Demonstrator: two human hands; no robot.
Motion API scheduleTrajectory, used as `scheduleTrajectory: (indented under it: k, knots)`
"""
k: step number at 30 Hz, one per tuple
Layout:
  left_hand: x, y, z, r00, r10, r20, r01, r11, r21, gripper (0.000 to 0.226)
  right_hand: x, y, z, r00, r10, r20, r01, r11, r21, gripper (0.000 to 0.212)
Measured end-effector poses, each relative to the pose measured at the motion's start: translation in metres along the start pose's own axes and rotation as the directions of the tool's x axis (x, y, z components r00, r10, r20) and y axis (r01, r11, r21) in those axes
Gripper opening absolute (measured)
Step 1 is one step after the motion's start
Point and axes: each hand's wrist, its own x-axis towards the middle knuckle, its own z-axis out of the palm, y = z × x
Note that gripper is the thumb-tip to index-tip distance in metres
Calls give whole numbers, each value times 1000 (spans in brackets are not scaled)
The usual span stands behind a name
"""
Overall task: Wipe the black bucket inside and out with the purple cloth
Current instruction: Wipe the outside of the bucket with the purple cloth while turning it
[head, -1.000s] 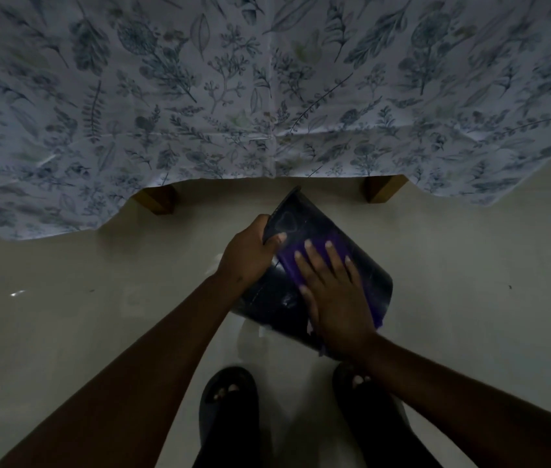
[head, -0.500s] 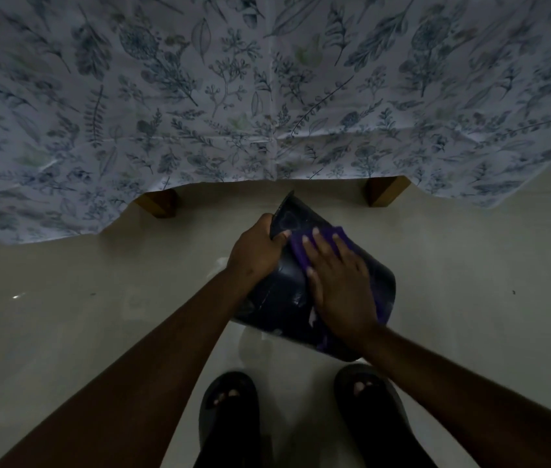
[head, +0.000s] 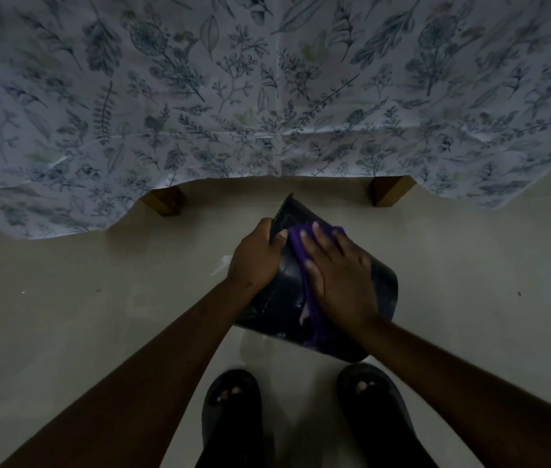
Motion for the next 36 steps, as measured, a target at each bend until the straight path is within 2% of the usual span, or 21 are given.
scheduleTrajectory:
  k: [4, 7, 10, 12, 15, 18, 20, 22, 25, 28, 30, 33, 36]
  knots:
    - [-5, -8, 0, 999, 32, -26, -32, 999, 23, 30, 47, 19, -2, 980, 197, 25, -197, 950, 242, 48]
    - [0, -6, 0, 999, 8, -43, -6, 999, 49, 29, 14, 18, 5, 977, 213, 20, -213, 965, 155, 56]
    - [9, 1, 2, 999, -42, -32, 45, 996, 77, 28, -36, -3, 12, 995, 91, 52, -93, 995, 44, 58]
    - [12, 5, 2, 998, -60, -32, 60, 998, 27, 29, -38, -5, 12, 998, 59, 32, -61, 997, 38, 59]
    - [-1, 0, -3, 999, -2, -33, 0, 997, -75, 27, 1, 13, 2, 994, 107, -6, -107, 993, 53, 56]
    - [-17, -13, -3, 998, 51, -22, -51, 998, 31, 31, 35, 30, -6, 976, 215, -22, -211, 971, 113, 55]
    - [-16, -16, -1, 996, 47, -70, -42, 997, 65, 31, 30, 29, -2, 968, 244, -61, -236, 965, 115, 55]
    - [-9, -10, 1, 994, 39, -106, -31, 997, 70, 31, 6, 22, 5, 976, 204, -77, -199, 978, 67, 55]
    - [-1, -2, 2, 994, 43, -104, -36, 997, 68, 32, -38, 6, 17, 1000, 26, -15, -26, 999, -31, 55]
    - [-5, -4, 3, 992, 74, -101, -66, 995, 79, 32, -29, 0, 14, 997, -76, 25, 77, 995, -59, 54]
    - [-10, -7, 3, 991, 80, -106, -75, 996, 50, 30, 2, 0, 7, 999, -36, 12, 36, 999, -20, 53]
    - [-13, -13, 3, 989, 75, -130, -69, 996, 47, 30, 45, 7, -2, 990, 141, -11, -139, 983, 119, 53]
    - [-13, -12, 2, 988, 62, -139, -59, 998, 25, 32, 38, 12, 1, 983, 186, 4, -184, 969, 165, 53]
